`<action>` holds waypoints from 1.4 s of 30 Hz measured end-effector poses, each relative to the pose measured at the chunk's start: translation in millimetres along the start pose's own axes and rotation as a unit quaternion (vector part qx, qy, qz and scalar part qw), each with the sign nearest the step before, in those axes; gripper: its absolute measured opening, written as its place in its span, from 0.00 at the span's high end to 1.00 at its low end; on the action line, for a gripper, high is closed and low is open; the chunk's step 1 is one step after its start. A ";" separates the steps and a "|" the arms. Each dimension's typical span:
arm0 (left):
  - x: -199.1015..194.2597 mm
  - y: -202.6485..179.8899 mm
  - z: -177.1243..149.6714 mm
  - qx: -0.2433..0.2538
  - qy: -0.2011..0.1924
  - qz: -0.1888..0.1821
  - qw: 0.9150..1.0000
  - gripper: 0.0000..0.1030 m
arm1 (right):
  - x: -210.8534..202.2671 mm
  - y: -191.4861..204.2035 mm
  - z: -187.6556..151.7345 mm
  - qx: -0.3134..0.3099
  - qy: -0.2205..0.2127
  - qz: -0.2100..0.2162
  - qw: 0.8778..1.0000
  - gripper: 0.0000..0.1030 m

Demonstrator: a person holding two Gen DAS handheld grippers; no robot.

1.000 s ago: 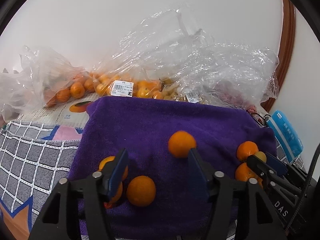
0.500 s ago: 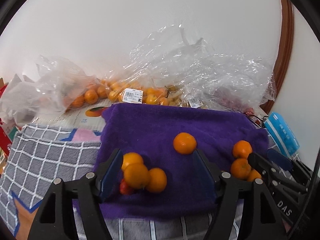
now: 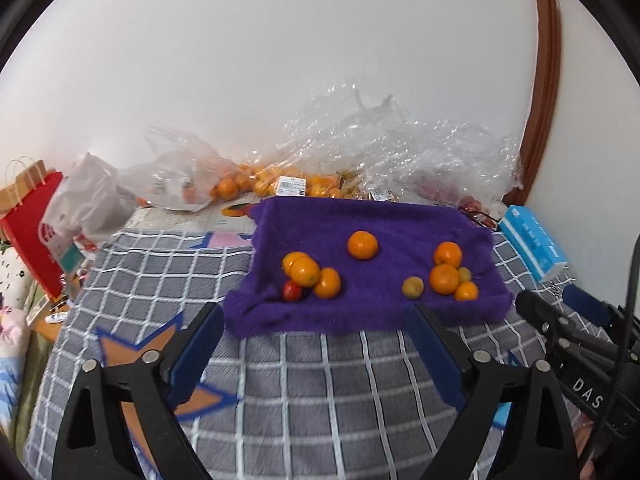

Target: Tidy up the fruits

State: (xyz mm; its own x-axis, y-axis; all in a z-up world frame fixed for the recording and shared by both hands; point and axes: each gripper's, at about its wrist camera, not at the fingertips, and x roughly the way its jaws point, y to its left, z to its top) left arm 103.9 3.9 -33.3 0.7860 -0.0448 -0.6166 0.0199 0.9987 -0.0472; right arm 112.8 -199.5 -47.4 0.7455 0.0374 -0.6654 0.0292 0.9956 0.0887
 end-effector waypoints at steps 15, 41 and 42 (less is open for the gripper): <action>-95.7 8.4 -33.3 -0.008 -0.026 0.008 1.000 0.03 | -113.9 -10.1 -43.0 0.028 -0.027 0.009 0.999 0.03; -122.9 -3.4 -45.9 0.014 -0.030 0.010 0.999 0.03 | -140.4 -25.5 -60.3 0.035 -0.026 -0.010 0.999 0.03; -122.9 -3.7 -45.9 0.013 -0.030 0.010 0.999 0.03 | -140.9 -24.5 -60.4 0.033 -0.027 -0.010 0.999 0.03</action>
State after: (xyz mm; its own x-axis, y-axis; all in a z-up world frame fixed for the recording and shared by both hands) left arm -21.2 4.6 6.6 0.8224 -0.0241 -0.5684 0.0196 0.9997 -0.0141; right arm -33.2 -224.1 -0.6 0.7787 0.0109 -0.6273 0.0877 0.9882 0.1259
